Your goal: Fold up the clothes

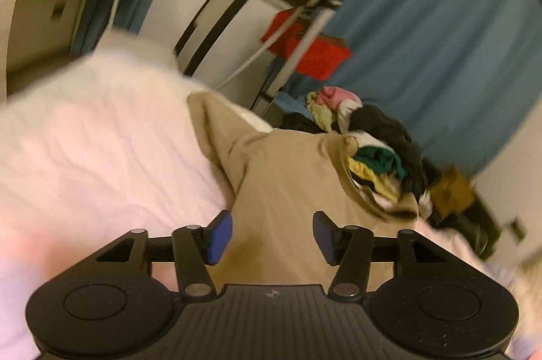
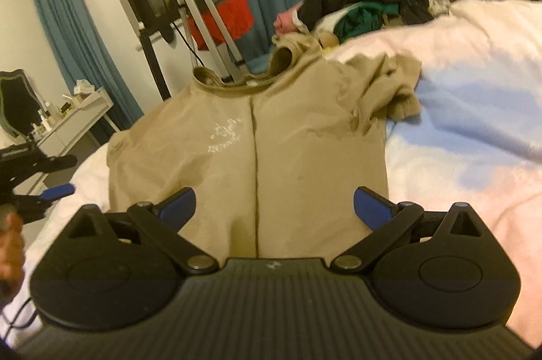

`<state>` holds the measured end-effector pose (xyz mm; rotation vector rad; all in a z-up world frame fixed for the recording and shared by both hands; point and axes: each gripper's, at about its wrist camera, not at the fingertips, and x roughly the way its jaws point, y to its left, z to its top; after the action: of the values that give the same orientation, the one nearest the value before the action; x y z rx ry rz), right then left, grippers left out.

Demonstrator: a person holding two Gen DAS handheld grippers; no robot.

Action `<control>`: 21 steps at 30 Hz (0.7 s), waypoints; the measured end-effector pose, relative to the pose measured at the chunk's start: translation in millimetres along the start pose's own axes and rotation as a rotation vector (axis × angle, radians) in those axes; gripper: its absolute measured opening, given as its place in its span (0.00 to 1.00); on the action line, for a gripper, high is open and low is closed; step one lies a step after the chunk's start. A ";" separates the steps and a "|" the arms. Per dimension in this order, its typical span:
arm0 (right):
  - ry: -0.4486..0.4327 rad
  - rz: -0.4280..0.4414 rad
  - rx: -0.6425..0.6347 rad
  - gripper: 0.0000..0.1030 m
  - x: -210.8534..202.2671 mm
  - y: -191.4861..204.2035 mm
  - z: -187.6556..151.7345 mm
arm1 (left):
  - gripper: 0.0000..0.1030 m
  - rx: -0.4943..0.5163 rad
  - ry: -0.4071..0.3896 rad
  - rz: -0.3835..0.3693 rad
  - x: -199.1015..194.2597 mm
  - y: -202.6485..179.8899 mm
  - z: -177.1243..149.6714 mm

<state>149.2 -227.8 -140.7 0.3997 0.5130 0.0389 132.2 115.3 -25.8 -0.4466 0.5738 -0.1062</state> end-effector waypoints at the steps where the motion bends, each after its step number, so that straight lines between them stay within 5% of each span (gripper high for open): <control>1: -0.014 0.004 -0.008 0.98 -4.7 1.7 0.2 | 0.59 0.049 -0.007 0.007 -9.6 -10.2 -5.6; 7: -0.071 0.037 -0.041 0.98 -42.0 11.6 -4.4 | 0.76 0.293 -0.061 0.039 -61.4 -61.8 -45.7; 12: -0.113 0.050 -0.068 0.98 -70.9 21.9 -11.8 | 0.95 0.391 -0.101 0.021 -80.9 -88.4 -74.8; 21: -0.171 0.018 -0.149 0.98 -83.8 43.5 -21.5 | 1.00 0.457 -0.111 0.030 -86.2 -77.9 -90.2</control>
<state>68.4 -191.3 -101.8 0.2587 0.3355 0.0596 12.7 30.0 -16.0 0.0010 0.4297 -0.1779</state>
